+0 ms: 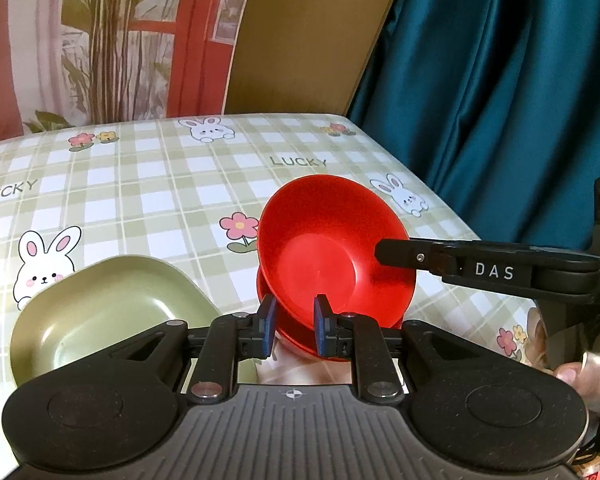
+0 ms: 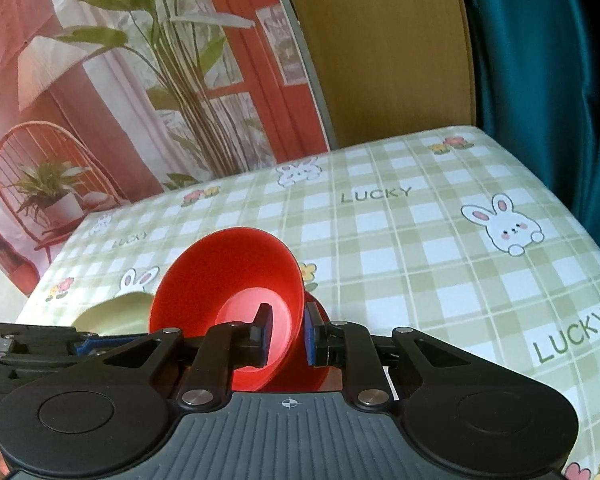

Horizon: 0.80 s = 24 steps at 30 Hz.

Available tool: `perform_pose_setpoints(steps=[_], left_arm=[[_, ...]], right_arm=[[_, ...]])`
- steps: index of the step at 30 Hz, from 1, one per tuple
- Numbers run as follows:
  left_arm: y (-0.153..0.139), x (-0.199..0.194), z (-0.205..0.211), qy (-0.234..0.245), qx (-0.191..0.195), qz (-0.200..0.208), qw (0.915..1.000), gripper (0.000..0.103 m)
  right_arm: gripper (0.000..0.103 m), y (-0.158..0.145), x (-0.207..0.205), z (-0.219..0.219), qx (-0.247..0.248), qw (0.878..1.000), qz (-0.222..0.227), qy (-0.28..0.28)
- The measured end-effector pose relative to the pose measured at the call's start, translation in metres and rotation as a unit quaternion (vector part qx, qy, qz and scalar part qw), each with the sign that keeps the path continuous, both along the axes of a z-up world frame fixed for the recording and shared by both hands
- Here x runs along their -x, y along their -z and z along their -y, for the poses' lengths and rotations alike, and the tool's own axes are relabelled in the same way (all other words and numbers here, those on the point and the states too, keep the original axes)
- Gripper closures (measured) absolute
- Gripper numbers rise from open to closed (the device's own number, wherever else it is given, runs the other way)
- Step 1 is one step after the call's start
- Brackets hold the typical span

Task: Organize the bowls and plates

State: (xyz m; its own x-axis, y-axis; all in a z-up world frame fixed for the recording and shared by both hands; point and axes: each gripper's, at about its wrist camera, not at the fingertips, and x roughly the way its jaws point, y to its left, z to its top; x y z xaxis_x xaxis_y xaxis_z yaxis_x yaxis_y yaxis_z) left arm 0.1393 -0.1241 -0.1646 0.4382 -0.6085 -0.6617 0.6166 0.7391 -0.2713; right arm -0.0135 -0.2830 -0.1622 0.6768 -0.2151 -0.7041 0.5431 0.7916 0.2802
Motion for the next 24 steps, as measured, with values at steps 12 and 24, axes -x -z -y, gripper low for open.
perform_pose_setpoints(steps=[12, 24], left_arm=[[0.006, -0.002, 0.007, 0.012, -0.022, -0.006, 0.9997, 0.082], [-0.002, -0.009, -0.009, -0.020, -0.002, -0.002, 0.9998, 0.076]], right_arm=[[0.083, 0.008, 0.005, 0.005, -0.010, 1.000, -0.009, 0.002], [0.083, 0.008, 0.005, 0.008, -0.004, 1.000, -0.008, 0.006]])
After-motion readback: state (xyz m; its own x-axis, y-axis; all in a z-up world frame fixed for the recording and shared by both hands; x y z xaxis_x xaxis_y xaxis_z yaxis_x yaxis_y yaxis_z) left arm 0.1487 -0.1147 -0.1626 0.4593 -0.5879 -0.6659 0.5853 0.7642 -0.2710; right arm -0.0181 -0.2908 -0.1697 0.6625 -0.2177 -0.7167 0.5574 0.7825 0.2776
